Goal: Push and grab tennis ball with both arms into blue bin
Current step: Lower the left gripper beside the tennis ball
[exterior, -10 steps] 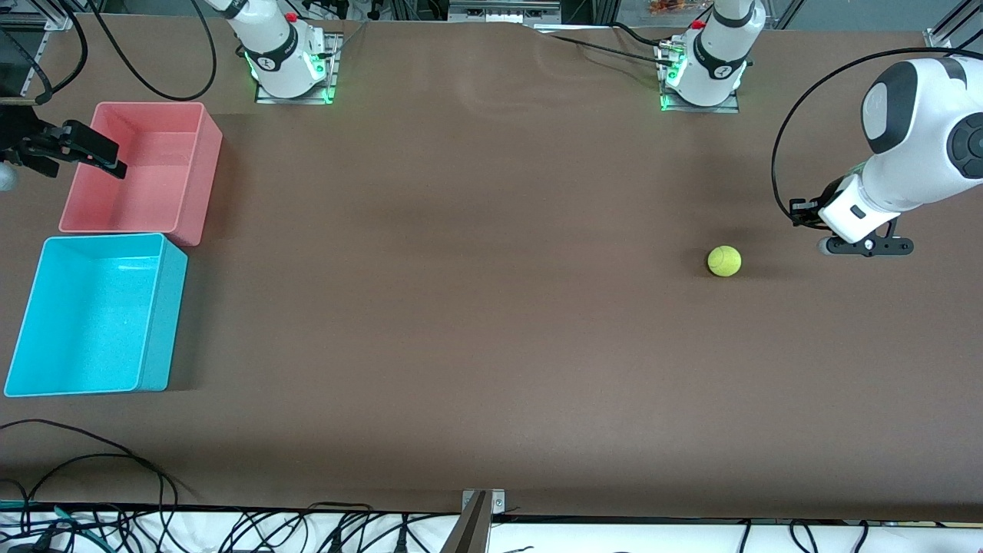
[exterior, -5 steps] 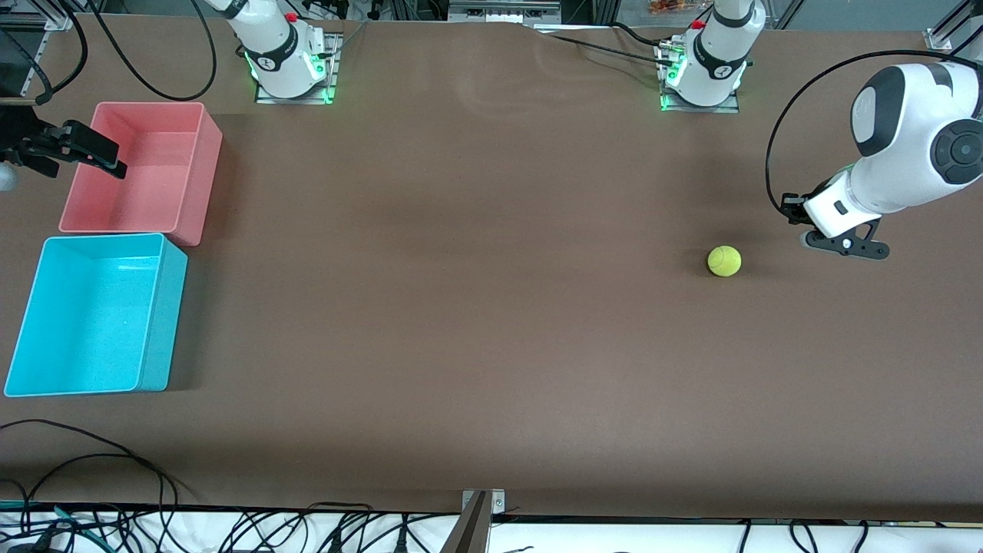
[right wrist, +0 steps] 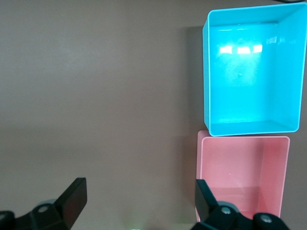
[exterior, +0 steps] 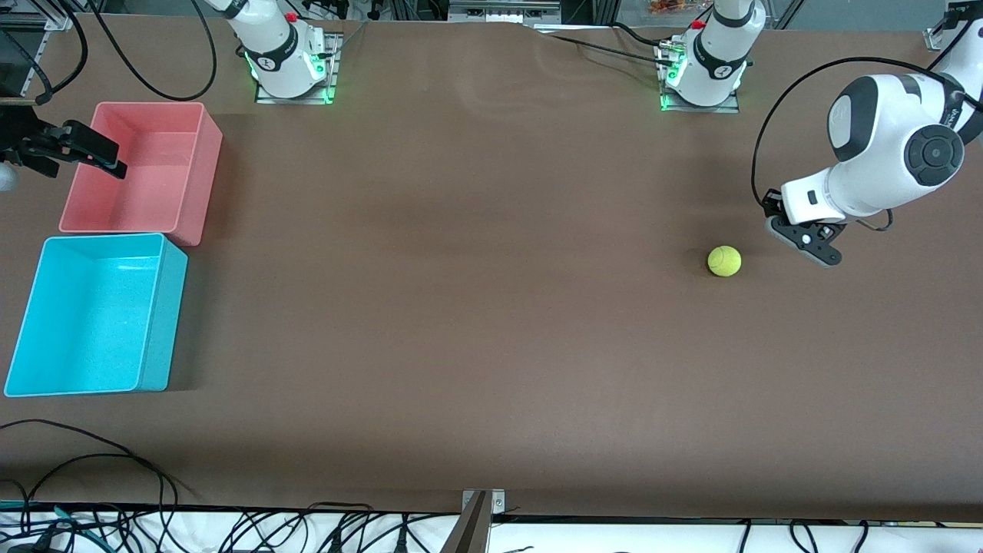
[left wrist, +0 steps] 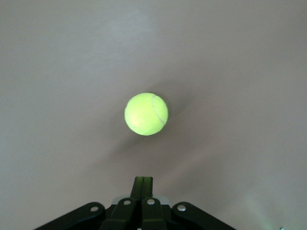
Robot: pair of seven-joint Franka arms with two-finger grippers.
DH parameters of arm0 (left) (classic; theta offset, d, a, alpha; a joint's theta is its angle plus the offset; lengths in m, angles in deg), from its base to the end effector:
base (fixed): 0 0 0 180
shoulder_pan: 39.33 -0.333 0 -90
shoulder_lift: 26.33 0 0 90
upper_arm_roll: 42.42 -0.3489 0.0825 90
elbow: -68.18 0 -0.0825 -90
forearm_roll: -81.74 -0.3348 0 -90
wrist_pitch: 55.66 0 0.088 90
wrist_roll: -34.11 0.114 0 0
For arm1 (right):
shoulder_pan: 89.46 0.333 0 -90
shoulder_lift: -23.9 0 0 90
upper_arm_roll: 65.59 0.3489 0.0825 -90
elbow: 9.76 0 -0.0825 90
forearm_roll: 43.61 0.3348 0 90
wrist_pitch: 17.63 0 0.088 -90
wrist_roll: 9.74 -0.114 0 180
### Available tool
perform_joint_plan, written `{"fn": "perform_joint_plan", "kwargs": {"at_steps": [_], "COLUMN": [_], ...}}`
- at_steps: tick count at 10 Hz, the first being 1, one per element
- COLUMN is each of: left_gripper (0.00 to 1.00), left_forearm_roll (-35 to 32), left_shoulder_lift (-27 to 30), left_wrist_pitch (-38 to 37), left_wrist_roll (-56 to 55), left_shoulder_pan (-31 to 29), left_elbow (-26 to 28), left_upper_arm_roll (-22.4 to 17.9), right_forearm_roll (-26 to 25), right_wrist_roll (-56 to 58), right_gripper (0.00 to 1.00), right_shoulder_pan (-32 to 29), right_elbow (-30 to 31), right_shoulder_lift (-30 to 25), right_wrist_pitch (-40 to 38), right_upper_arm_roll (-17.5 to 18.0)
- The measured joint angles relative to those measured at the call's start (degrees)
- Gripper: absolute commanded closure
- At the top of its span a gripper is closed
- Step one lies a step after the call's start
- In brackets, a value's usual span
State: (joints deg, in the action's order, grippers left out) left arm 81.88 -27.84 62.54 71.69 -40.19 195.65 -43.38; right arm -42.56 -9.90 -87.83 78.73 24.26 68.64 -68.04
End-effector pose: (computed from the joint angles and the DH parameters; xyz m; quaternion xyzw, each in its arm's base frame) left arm 0.4687 0.0147 0.4047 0.9477 -0.3050 -0.0882 0.0324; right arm 0.5005 -0.0049 0.6528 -0.9997 0.0082 0.0225 0.0091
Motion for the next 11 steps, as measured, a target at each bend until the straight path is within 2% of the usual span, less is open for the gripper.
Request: {"fn": "perform_joint_plan", "kwargs": {"at_steps": [3,7,11], "left_gripper": [1.0,1.0,1.0], "left_forearm_roll": [0.13,0.19,0.18], "left_shoulder_lift": [-0.67,-2.78,-5.98], "left_wrist_pitch": [1.42,10.7,14.36], "left_wrist_roll": [12.99,36.01,44.86], "left_shoulder_pan": [-0.04,-3.83,-4.01], "left_elbow": [0.59,3.52,5.2], "left_upper_arm_roll": [-0.24,-1.14,-0.87], "right_forearm_roll": [-0.12,-0.34,-0.43], "right_wrist_roll": [0.0,0.0,0.0], "right_gripper": [0.0,0.0,0.0], "right_shoulder_pan": [0.0,0.03,0.01], "right_elbow": [0.0,0.0,0.0], "right_shoulder_lift": [0.0,0.0,0.0], "right_wrist_pitch": [0.01,0.01,0.02], "right_upper_arm_roll": [-0.01,0.39,0.77]}}
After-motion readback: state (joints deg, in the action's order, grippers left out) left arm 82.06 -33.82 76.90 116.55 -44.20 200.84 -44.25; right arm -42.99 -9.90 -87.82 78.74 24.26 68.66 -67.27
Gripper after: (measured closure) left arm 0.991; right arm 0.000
